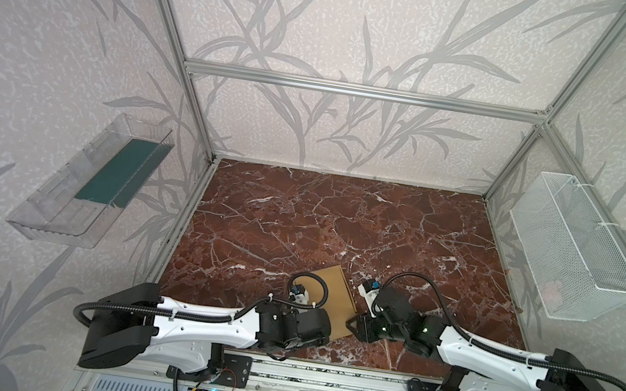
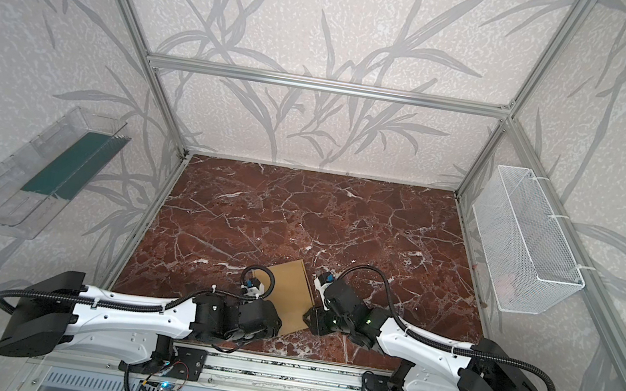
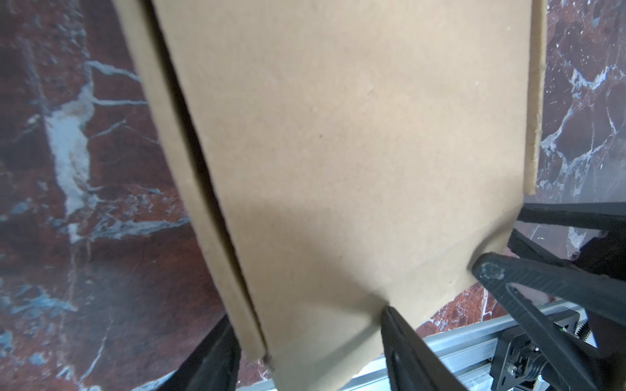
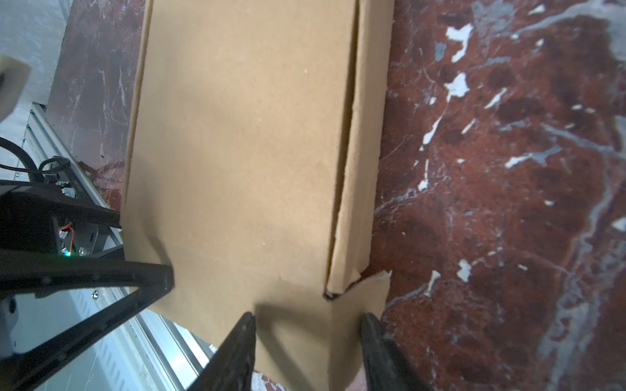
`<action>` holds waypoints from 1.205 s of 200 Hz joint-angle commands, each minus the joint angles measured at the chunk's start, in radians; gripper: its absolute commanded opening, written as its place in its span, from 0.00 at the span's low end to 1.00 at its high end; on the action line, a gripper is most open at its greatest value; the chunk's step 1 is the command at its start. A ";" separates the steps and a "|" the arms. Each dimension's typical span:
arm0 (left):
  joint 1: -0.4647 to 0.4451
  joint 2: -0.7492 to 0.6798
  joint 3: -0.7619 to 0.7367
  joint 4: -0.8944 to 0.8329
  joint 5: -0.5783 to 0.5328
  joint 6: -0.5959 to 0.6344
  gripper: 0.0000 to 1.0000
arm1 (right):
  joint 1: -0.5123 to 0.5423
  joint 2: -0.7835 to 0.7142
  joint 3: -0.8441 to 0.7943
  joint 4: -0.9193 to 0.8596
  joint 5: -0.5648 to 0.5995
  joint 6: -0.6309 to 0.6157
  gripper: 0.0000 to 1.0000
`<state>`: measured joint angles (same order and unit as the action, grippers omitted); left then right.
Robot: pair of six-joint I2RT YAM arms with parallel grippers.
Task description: Fold the paper box
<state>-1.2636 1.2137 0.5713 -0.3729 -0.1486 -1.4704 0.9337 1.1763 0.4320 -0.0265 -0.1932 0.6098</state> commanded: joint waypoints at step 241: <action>-0.010 -0.054 -0.058 0.030 -0.065 -0.034 0.64 | -0.004 0.029 -0.009 0.091 -0.069 0.069 0.33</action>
<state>-1.2694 1.1728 0.5259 -0.3412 -0.1848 -1.4853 0.9318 1.1969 0.4294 0.0216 -0.2379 0.6655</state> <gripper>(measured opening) 0.644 0.338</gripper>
